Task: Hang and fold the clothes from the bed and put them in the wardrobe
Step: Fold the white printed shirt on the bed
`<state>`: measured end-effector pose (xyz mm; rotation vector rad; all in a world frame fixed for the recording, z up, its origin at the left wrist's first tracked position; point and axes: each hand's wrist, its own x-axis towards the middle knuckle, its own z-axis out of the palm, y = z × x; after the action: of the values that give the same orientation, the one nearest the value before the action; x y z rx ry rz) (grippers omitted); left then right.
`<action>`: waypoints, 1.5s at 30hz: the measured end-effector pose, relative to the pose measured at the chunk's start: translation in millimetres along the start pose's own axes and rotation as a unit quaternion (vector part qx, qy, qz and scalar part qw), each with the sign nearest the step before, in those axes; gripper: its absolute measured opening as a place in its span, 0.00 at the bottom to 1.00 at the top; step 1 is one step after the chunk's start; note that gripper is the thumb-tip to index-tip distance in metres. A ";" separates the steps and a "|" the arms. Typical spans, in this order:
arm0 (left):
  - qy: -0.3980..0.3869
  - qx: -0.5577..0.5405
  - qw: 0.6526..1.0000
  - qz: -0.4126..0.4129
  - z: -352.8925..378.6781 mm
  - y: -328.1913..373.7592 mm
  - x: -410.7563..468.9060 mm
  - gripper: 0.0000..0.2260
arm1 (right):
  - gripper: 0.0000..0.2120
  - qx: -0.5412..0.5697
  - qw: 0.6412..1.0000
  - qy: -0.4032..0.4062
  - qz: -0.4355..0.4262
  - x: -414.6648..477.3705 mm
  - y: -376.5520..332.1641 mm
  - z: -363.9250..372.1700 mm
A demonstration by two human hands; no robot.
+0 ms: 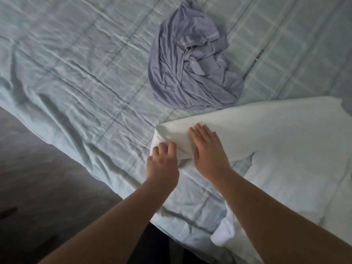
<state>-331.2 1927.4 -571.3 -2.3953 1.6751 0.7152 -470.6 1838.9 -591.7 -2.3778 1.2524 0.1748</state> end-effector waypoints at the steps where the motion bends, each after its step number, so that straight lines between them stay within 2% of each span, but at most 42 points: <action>1: 0.002 -0.044 0.999 -0.015 -3.4 -3.7 0.6 0.25 | 0.27 -0.002 1.000 0.003 0.006 1.2 -2.4 -2.4; 4: -0.024 -0.268 0.959 -0.093 -29.0 -26.2 8.1 0.18 | 0.26 -0.018 0.999 0.012 0.026 6.4 -12.4 -10.7; 6: -0.034 -0.346 0.925 -0.151 -47.5 -55.0 19.2 0.14 | 0.28 -0.041 0.999 0.012 0.027 12.6 -19.7 -12.4; 8: -0.022 -0.453 0.871 -0.189 -68.7 -89.4 25.4 0.13 | 0.28 -0.057 0.998 0.010 0.031 20.4 -30.2 -10.5; 10: -0.017 -0.573 0.795 -0.199 -92.0 -119.7 26.6 0.11 | 0.28 -0.051 0.998 0.022 0.039 28.1 -46.3 -7.8; 12: -0.034 -0.660 0.727 -0.187 -116.7 -143.8 25.5 0.09 | 0.28 -0.044 0.997 0.039 0.052 35.9 -64.0 -9.0; 16: -0.100 -0.732 0.673 -0.039 -164.5 -170.1 23.7 0.12 | 0.29 -0.004 0.991 0.109 0.080 46.6 -96.2 -27.8; 19: -0.119 -0.740 0.662 -0.002 -169.9 -188.8 37.0 0.18 | 0.29 0.009 0.984 0.151 0.094 53.4 -109.1 -36.3; 22: -0.110 -0.738 0.659 -0.097 -138.7 -204.3 68.3 0.21 | 0.29 -0.015 0.987 0.119 0.107 76.2 -107.1 -16.9; 25: -0.108 -0.701 0.678 -0.193 -95.8 -213.1 92.8 0.23 | 0.30 -0.081 0.990 0.044 0.107 97.5 -99.7 15.8; 28: -0.119 -0.688 0.688 -0.199 -82.3 -217.8 102.3 0.21 | 0.30 -0.125 0.986 0.024 0.110 109.6 -94.3 32.8; 31: -0.127 -0.666 0.712 -0.183 -88.6 -216.3 106.8 0.15 | 0.31 -0.129 0.985 0.024 0.113 110.9 -94.5 34.6; 34: -0.119 -0.684 0.696 -0.185 -98.9 -207.5 100.3 0.15 | 0.34 -0.103 0.988 0.011 0.113 110.7 -98.9 26.0; 36: -0.109 -0.711 0.673 -0.172 -106.7 -194.3 95.2 0.15 | 0.34 -0.040 0.992 0.046 0.111 109.5 -106.6 9.8; 37: -0.103 -0.720 0.667 -0.160 -110.7 -184.6 92.7 0.16 | 0.31 0.021 0.991 0.083 0.099 107.3 -110.3 -0.2; 39: -0.096 -0.734 0.659 -0.133 -116.8 -159.9 86.9 0.17 | 0.18 0.213 0.962 0.143 0.097 97.4 -116.0 -21.4; 41: -0.104 -0.743 0.653 -0.103 -119.4 -130.4 82.0 0.16 | 0.09 0.430 0.885 0.100 0.148 85.9 -118.6 -44.0; 43: -0.134 -0.747 0.648 -0.069 -117.1 -95.6 79.7 0.17 | 0.14 0.600 0.780 0.030 0.176 74.6 -110.2 -63.6; 45: -0.155 -0.751 0.641 -0.045 -115.4 -57.7 77.7 0.21 | 0.19 0.694 0.690 0.018 0.206 62.9 -84.8 -79.7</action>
<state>-222.5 1840.3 -514.1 -2.5142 0.6078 3.1703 -372.9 1798.0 -512.4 -0.7643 1.1850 -0.5305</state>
